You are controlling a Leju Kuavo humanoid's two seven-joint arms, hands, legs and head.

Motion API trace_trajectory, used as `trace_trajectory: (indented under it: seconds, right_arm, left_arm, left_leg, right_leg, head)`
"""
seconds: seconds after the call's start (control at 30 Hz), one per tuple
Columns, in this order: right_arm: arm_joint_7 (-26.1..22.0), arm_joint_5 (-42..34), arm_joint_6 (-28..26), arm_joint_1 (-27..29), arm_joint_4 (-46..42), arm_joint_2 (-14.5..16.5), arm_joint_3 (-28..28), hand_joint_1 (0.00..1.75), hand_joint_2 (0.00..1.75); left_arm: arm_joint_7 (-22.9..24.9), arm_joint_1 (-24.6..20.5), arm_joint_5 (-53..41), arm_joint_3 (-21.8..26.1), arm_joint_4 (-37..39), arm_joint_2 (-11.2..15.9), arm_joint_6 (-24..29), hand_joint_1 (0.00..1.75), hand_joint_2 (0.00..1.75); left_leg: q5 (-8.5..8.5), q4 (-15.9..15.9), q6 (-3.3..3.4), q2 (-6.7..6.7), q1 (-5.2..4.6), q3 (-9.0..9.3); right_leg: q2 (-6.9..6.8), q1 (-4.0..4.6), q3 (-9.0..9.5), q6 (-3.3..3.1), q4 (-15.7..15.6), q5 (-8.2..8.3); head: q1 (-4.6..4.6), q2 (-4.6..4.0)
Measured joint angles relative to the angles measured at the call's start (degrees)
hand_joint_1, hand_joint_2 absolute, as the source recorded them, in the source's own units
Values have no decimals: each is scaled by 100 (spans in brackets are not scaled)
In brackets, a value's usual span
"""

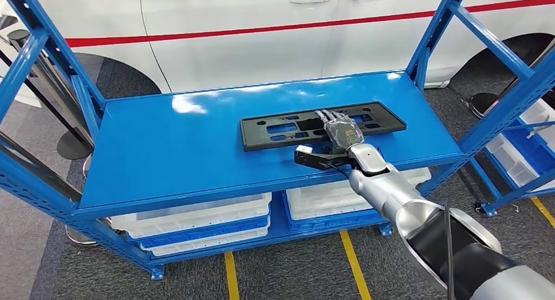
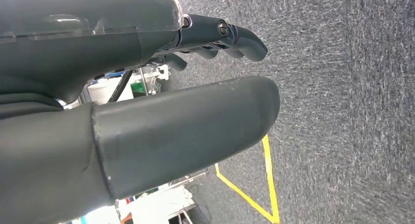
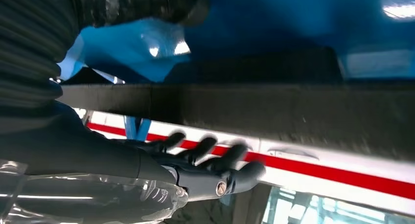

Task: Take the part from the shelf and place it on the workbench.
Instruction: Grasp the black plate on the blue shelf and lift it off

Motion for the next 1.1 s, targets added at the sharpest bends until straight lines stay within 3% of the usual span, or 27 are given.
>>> trace_trajectory:
  seconds: [0.77,0.9,1.1]
  right_arm:
    - [-212,25,-163,65,30,109,0,175,175]
    - [-213,25,-161,114,-57,105,0,175,175]
    - [-223,29,-191,192,-194,92,0,175,175]
  left_arm:
    - [-75,4,90,-8,0,0,-4,0,0]
    - [-159,8,237,-1,0,0,-100,0,175]
    - [-113,10,393,34,0,0,-155,0,175]
  left_leg:
    - [0,0,0,-1,0,-1]
    - [0,0,0,0,0,0]
    - [0,0,0,0,1,2]
  right_leg:
    - [0,0,-1,0,0,0]
    - [2,1,-2,0,0,0]
    - [6,1,-2,0,0,0]
  head:
    - [1,0]
    - [0,0]
    - [0,0]
